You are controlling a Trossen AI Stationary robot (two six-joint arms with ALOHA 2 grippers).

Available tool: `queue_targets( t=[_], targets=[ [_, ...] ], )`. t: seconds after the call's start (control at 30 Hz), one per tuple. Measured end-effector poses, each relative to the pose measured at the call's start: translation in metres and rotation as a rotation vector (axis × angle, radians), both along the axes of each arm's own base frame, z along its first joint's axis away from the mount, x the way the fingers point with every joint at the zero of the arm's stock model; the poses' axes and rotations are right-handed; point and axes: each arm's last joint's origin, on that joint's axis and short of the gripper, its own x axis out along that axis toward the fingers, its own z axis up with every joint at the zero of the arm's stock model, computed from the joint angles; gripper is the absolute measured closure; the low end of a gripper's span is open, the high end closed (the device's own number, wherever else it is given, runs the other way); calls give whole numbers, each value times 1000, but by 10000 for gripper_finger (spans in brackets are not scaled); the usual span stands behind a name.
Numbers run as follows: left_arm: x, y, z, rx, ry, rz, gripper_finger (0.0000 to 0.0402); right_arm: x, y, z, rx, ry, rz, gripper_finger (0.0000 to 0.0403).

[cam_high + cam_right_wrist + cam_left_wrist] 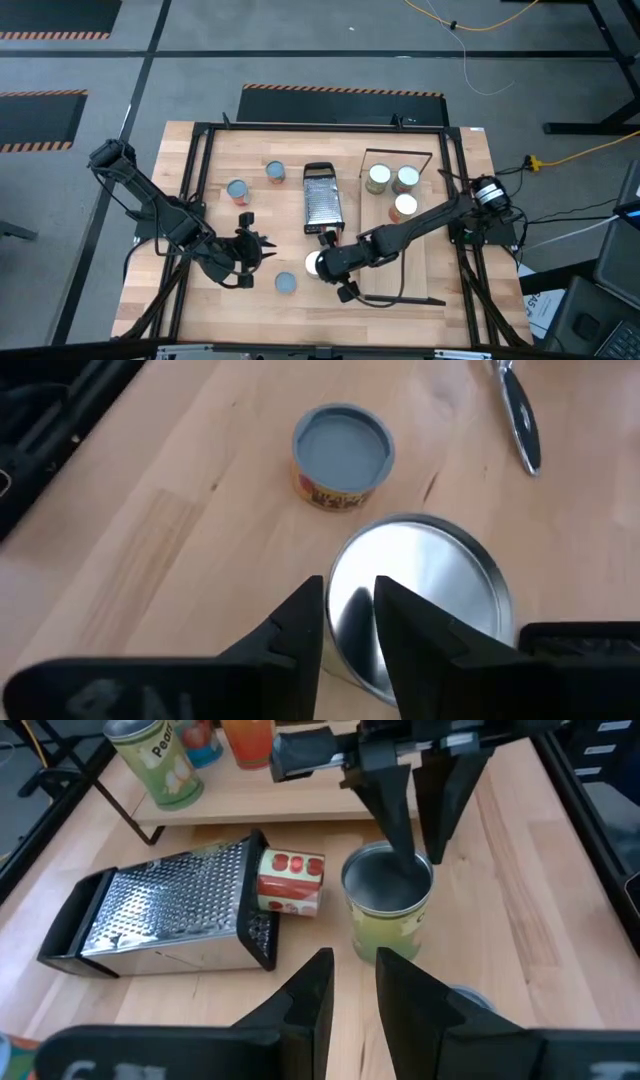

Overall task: Pick and place cans onto a shelf
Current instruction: Put the canned oranges on the shelf

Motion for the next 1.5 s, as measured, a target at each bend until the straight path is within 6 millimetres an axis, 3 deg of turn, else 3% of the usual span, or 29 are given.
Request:
queue_targets(
  t=[0.37, 0.67, 0.97, 1.23, 1.5],
  targets=[
    [0, -1, 1, -9, -5, -4, 331, 2, 1, -7, -11, 14, -2, 311],
    [0, -1, 0, -12, -3, -9, 331, 2, 1, -7, -9, 18, 3, 391],
    [0, -1, 1, -12, -3, -8, 331, -2, -1, -2, -13, 24, 4, 399],
    [1, -1, 1, -16, -8, -9, 331, -13, -5, 24, 9, 0, 13, 401],
    [1, -1, 1, -17, -9, -9, 331, -39, -15, 73, 42, -62, 24, 402]
  ],
)
